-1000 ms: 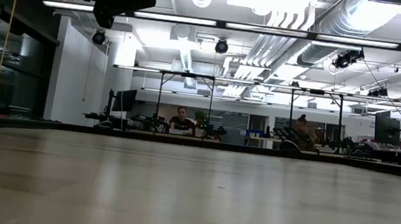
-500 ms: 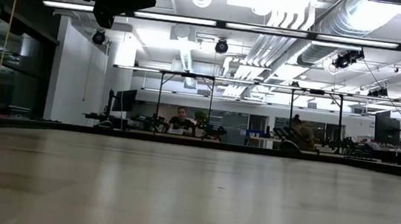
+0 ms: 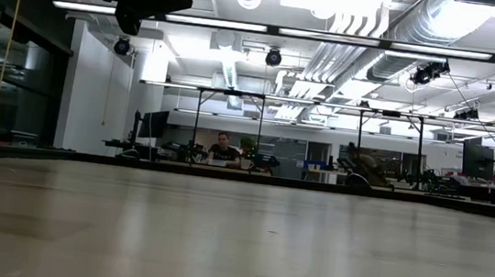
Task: Pick and place USB-C Cables
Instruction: Return to Home Position
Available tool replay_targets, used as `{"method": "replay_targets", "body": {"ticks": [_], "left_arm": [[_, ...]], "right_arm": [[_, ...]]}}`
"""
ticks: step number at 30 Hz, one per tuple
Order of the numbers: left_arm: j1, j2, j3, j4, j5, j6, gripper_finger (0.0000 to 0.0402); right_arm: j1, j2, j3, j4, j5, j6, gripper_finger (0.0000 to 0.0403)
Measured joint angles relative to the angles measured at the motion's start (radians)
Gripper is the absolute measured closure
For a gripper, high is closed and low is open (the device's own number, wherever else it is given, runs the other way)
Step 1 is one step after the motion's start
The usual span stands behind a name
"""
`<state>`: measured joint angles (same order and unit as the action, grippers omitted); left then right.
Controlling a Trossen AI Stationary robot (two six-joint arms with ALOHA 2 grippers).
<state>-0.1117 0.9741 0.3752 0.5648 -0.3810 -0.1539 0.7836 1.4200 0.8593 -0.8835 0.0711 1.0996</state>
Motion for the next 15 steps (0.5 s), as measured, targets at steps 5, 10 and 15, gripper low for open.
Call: {"method": "replay_targets", "body": {"ticks": [5,10,15], "left_arm": [[0.000,0.000,0.000,0.000,0.000,0.000,0.0190],[0.000,0.000,0.000,0.000,0.000,0.000,0.0190],[0.000,0.000,0.000,0.000,0.000,0.000,0.0190]], "right_arm": [[0.000,0.000,0.000,-0.010,0.000,0.000,0.0298],[0.000,0.000,0.000,-0.017,0.000,0.000,0.0270],[0.000,0.000,0.000,-0.017,0.000,0.000,0.0257]]}}
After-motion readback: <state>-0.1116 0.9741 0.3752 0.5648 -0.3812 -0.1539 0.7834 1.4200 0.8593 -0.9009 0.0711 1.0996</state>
